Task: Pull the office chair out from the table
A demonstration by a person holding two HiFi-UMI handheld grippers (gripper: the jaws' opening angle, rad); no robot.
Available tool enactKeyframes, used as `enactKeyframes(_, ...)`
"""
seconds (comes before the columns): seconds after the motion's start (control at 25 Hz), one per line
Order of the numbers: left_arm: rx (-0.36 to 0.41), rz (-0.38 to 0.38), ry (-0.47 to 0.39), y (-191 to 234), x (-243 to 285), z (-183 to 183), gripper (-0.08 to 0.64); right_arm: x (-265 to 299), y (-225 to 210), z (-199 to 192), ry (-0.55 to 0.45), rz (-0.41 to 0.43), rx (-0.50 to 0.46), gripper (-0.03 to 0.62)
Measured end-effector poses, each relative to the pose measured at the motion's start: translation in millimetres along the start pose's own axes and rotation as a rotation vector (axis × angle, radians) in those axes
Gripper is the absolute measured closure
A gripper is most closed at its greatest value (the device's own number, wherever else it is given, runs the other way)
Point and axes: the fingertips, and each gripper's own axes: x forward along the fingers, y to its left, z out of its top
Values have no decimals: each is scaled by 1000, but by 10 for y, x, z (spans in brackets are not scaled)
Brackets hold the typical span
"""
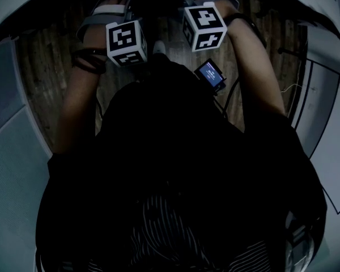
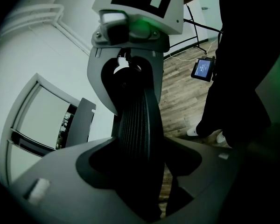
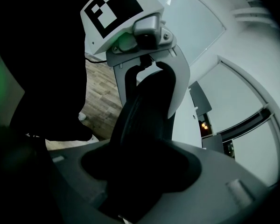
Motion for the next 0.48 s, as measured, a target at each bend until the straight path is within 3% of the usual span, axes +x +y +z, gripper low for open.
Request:
enactKeyframes(0.12,27,2,-4,-125,-227,76,253,-198,132,194,-17,9,33,341)
enactKeyframes(0.2,61,13,-4,28,-73,67,239,-150,-17,74,-24,19,57,339)
enactKeyframes(0.36,154,-35,-56,1038,1298,27,233,537,-908,-1189,17,41,162,334)
enactKeyframes(0.48,199,-60,-80,1249,1734,28,233,731,-1089,-1557,34,44,210,334)
